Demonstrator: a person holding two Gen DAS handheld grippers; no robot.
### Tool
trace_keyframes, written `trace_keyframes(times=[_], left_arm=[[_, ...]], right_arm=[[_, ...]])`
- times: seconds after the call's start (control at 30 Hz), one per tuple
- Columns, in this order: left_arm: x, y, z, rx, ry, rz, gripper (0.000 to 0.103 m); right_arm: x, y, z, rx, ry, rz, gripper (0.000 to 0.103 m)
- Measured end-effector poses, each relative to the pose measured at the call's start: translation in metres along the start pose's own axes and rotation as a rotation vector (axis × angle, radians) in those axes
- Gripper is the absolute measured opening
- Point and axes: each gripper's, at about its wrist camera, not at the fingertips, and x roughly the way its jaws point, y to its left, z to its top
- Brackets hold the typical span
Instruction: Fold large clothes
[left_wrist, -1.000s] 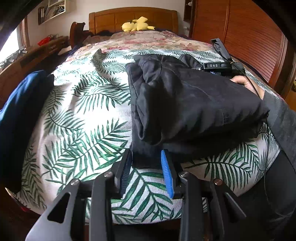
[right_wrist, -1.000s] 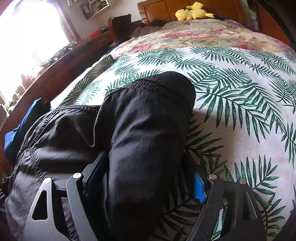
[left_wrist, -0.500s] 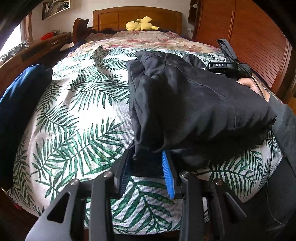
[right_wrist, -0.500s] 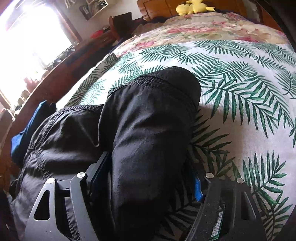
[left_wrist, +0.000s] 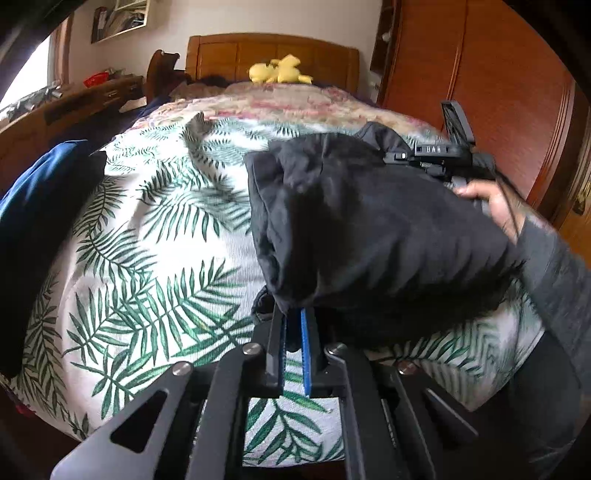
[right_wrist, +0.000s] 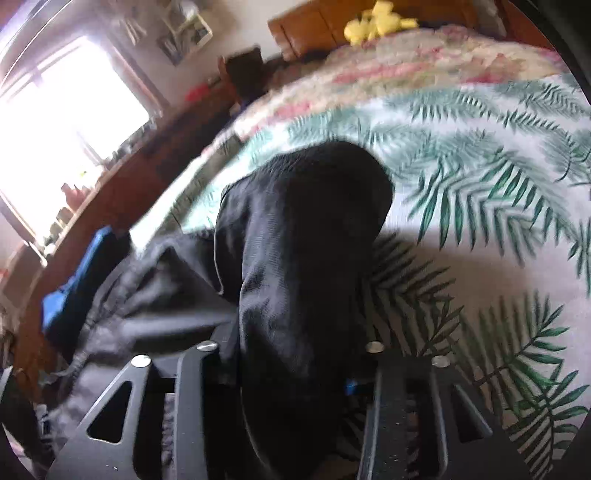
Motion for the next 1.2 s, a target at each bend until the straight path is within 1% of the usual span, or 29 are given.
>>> trace_keyframes(times=[0.03, 0.13, 0.2, 0.27, 0.33, 0.43, 0.53, 0.7, 0.87, 0.9, 0.97, 1.0, 1.13, 1.17, 1.2], left_arm=[[-0.002, 0.0, 0.001, -0.001, -0.007, -0.002, 0.004], [-0.011, -0.001, 0.006, 0.001, -0.053, 0.002, 0.004], [-0.02, 0.002, 0.009, -0.006, -0.093, -0.002, 0.004], [-0.027, 0.006, 0.011, -0.01, -0.117, -0.008, 0.003], [-0.036, 0.017, 0.012, -0.027, -0.146, -0.018, 0.003], [-0.047, 0.033, 0.013, -0.042, -0.182, -0.013, 0.003], [-0.059, 0.061, 0.018, -0.072, -0.218, -0.001, 0.003], [-0.091, 0.116, 0.028, -0.082, -0.28, 0.083, 0.003], [-0.133, 0.171, 0.042, -0.082, -0.345, 0.199, 0.003], [-0.145, 0.187, 0.047, -0.087, -0.358, 0.231, 0.003], [-0.158, 0.208, 0.051, -0.094, -0.375, 0.271, 0.003], [-0.169, 0.224, 0.053, -0.098, -0.384, 0.305, 0.003], [-0.19, 0.271, 0.054, -0.119, -0.376, 0.39, 0.003], [-0.196, 0.288, 0.053, -0.129, -0.369, 0.423, 0.003], [-0.201, 0.299, 0.053, -0.136, -0.367, 0.445, 0.003]], right_arm=[[-0.006, 0.002, 0.001, 0.003, -0.033, 0.009, 0.031], [-0.019, 0.016, 0.004, -0.019, -0.092, 0.011, 0.029], [-0.03, 0.027, 0.006, -0.033, -0.131, 0.025, 0.028], [-0.043, 0.042, 0.008, -0.061, -0.17, 0.033, 0.028], [-0.049, 0.057, 0.011, -0.076, -0.189, 0.042, 0.028], [-0.051, 0.083, 0.011, -0.101, -0.223, 0.024, 0.027], [-0.04, 0.114, 0.018, -0.138, -0.202, 0.004, 0.027], [-0.011, 0.184, 0.04, -0.214, -0.185, 0.015, 0.027], [0.018, 0.267, 0.063, -0.292, -0.188, 0.071, 0.026], [0.027, 0.287, 0.068, -0.309, -0.183, 0.088, 0.026], [0.045, 0.322, 0.079, -0.334, -0.171, 0.117, 0.026], [0.054, 0.338, 0.083, -0.339, -0.164, 0.139, 0.026], [0.092, 0.41, 0.093, -0.386, -0.15, 0.177, 0.026], [0.102, 0.43, 0.094, -0.403, -0.146, 0.188, 0.026], [0.109, 0.443, 0.093, -0.416, -0.143, 0.196, 0.026]])
